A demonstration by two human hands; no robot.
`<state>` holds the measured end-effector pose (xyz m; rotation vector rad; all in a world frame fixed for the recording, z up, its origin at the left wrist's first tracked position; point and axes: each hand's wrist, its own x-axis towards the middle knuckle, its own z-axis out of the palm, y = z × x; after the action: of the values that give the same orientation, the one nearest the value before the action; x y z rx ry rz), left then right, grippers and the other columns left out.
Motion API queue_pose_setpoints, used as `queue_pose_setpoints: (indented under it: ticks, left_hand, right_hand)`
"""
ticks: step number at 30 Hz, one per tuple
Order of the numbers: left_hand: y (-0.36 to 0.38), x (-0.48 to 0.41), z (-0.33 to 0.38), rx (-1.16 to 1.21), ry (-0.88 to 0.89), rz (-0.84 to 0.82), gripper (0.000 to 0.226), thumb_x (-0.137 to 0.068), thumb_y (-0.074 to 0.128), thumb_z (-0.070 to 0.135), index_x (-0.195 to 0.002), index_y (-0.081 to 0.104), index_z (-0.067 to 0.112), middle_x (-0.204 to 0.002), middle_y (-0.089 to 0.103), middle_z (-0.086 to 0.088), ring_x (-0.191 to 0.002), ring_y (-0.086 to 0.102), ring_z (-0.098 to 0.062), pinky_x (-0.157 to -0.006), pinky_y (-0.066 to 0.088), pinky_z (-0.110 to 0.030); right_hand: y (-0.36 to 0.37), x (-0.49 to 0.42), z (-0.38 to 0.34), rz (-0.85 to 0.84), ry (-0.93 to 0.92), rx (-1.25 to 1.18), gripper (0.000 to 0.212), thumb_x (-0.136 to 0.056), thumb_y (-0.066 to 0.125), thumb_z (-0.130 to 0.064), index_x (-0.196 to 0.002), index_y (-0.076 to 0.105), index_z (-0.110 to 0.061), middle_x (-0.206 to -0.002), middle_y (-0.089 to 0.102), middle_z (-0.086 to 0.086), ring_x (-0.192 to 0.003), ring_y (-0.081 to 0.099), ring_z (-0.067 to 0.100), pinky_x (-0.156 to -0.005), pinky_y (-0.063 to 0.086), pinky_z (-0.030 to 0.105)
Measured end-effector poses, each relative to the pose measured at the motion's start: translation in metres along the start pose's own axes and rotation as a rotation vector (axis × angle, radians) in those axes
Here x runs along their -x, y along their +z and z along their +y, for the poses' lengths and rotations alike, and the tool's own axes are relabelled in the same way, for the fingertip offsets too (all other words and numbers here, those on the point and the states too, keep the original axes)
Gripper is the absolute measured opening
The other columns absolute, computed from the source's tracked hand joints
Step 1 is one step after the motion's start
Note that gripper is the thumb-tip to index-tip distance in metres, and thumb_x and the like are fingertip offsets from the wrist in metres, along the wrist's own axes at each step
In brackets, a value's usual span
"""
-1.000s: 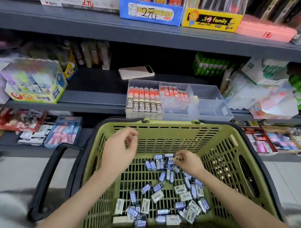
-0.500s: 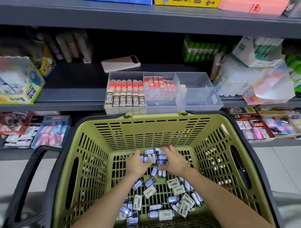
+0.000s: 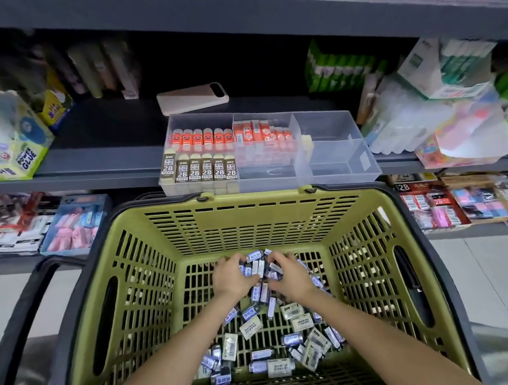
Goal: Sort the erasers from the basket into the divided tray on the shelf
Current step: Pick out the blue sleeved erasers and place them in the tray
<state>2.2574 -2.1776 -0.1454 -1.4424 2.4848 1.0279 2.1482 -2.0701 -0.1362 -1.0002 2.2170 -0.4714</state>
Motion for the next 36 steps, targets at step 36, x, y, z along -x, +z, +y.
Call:
queue_pose_setpoints:
  ticks: [36]
  left_hand:
    - [-0.127,0.080,0.088,1.855,-0.297,-0.480,0.053,-0.081,0.053,0.059,-0.077,0.079,0.013,-0.090,0.075,-0.011,-0.077,0.073,-0.026,-0.064,0.058,-0.040]
  right_hand:
    - [-0.100,0.069,-0.136,0.504,-0.347,-0.348,0.046,-0.077,0.072,-0.009,-0.117,0.059,-0.027,-0.103,0.055,-0.008,-0.087,0.052,-0.010,-0.079,0.036,0.002]
